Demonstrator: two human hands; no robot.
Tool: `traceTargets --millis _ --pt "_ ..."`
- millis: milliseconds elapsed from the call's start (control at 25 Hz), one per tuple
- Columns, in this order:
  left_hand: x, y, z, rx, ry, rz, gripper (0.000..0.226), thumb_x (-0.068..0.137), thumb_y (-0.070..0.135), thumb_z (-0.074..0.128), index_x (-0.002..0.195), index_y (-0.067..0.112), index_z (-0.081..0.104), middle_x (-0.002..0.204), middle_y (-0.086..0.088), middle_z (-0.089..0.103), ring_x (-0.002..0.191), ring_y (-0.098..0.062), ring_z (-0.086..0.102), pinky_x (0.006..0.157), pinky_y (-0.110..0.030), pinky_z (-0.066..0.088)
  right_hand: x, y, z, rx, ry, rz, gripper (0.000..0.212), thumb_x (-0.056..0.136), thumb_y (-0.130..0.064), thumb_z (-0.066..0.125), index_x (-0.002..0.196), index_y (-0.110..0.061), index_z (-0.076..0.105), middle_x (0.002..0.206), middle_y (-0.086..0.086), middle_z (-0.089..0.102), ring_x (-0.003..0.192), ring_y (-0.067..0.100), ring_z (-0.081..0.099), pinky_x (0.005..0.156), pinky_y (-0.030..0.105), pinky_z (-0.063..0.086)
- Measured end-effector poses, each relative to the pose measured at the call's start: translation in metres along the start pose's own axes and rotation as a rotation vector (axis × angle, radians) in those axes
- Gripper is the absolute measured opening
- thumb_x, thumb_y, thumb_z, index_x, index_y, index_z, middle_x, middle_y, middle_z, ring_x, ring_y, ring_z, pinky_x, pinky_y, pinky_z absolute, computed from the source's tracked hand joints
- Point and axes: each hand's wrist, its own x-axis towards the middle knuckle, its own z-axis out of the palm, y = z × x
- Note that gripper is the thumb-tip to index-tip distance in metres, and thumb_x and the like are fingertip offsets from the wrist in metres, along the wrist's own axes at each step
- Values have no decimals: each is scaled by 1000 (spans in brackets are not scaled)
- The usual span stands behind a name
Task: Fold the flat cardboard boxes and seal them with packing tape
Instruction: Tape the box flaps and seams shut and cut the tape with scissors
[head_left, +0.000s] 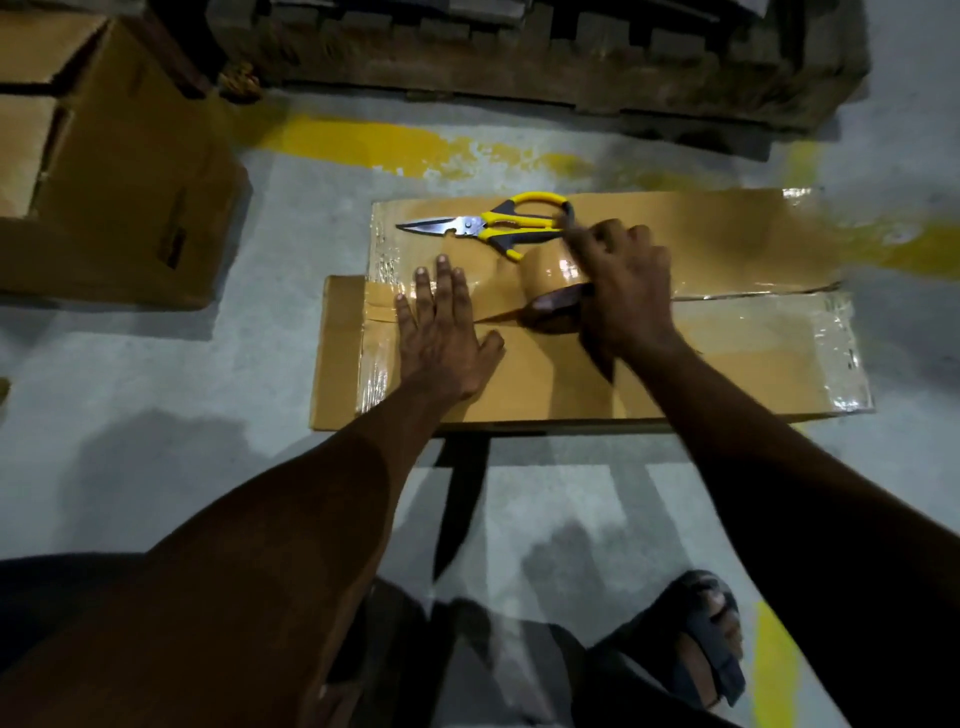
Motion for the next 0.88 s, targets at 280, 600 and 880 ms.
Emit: traceTargets --millis 280,600,880 --pt "6 58 -2 42 -15 124 89 91 56 35 153 4 -5 160 -16 -16 147 -37 -13 116 -58 -4 -18 48 -6 192 90 161 79 75 -58 59 143 -20 45 125 14 52 108 35 46 85 42 40" --pt "14 101 13 -13 -12 74 91 89 59 35 154 9 -4 160 -14 -18 146 -38 -16 116 -59 -5 -24 54 -5 74 53 71 92 71 -61 69 150 -31 35 128 12 54 107 35 48 81 42 40" --pt "14 105 11 11 1 43 93 89 59 36 153 4 -3 160 -15 -14 147 -38 -13 114 -59 -4 -48 128 -23 153 48 522 74 77 -47 62 145 -33 36 143 9 41 130 35 35 102 51 29"
